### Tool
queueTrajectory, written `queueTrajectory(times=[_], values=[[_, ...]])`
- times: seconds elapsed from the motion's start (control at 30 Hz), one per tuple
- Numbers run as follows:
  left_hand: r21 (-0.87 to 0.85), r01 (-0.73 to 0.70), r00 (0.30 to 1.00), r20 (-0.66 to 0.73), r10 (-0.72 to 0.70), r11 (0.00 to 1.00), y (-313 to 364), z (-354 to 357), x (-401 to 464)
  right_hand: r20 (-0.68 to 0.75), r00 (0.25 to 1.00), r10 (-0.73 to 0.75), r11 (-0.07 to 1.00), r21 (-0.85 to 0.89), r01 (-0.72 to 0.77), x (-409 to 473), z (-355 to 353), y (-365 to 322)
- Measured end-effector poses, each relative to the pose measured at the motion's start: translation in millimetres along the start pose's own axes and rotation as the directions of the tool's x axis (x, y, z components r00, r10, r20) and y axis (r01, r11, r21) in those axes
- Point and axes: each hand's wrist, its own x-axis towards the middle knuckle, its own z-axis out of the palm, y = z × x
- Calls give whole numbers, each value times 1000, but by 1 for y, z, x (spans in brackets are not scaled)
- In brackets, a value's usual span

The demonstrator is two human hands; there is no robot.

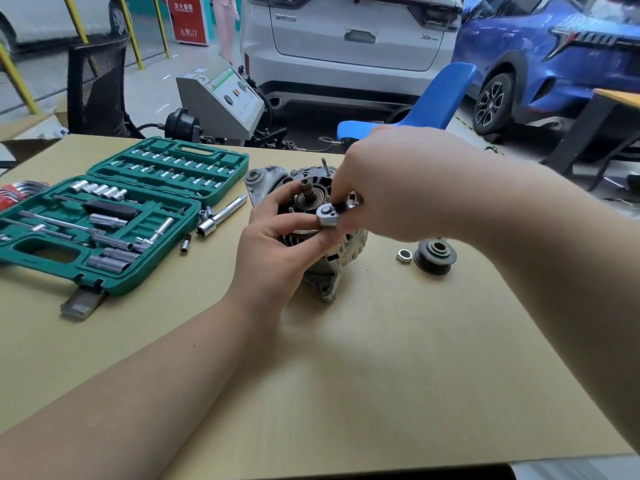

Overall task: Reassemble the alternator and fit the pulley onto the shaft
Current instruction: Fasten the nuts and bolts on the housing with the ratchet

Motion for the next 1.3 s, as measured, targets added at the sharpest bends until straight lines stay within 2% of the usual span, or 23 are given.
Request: queueTrajectory(times=[0.1, 0.27, 0.33, 0.4, 0.57, 0.73, 0.83, 0.93, 1.0, 1.2, 1.3], values=[[20, 2, 1000, -22, -2, 1000, 2, 2, 0, -47, 997, 53, 998, -17, -54, -5, 8, -13], [19, 17, 1000, -6, -17, 1000, 0, 1, 2, -81, 995, 55, 997, -57, -60, -2, 11, -12], [17, 24, 1000, -9, -24, 1000, -1, 1, 2, -33, 999, 22, 998, -52, -24, 2, 9, -2], [33, 30, 1000, -5, -30, 999, -1, 1, 2, 33, 999, 7, 1000, 25, -8, 2, 5, 4], [51, 7, 1000, -17, -6, 999, -1, 2, 1, -21, 997, 80, 996, 48, -79, -2, 9, -9], [62, 15, 1000, -19, -14, 998, 0, 2, 3, -16, 994, 107, 994, 25, -106, -3, 7, -22], [31, 20, 1000, -13, -20, 999, 2, 2, 1, -49, 998, 51, 997, -59, -53, 2, 4, -12], [33, 22, 1000, -6, -21, 999, 0, 2, 1, 59, 998, -38, 998, -51, 41, 7, -1, -2], [42, 17, 1000, -1, -17, 999, -1, 2, 1, 80, 997, -24, 1000, 4, 23, 7, -2, 1], [50, -9, 1000, -23, 10, 999, -4, 1, 4, -9, 1000, 27, 999, 43, -27, 0, 10, -18], [38, 10, 1000, -5, -10, 999, -2, 1, 3, -15, 1000, 19, 1000, 6, -19, 3, 10, -13]])
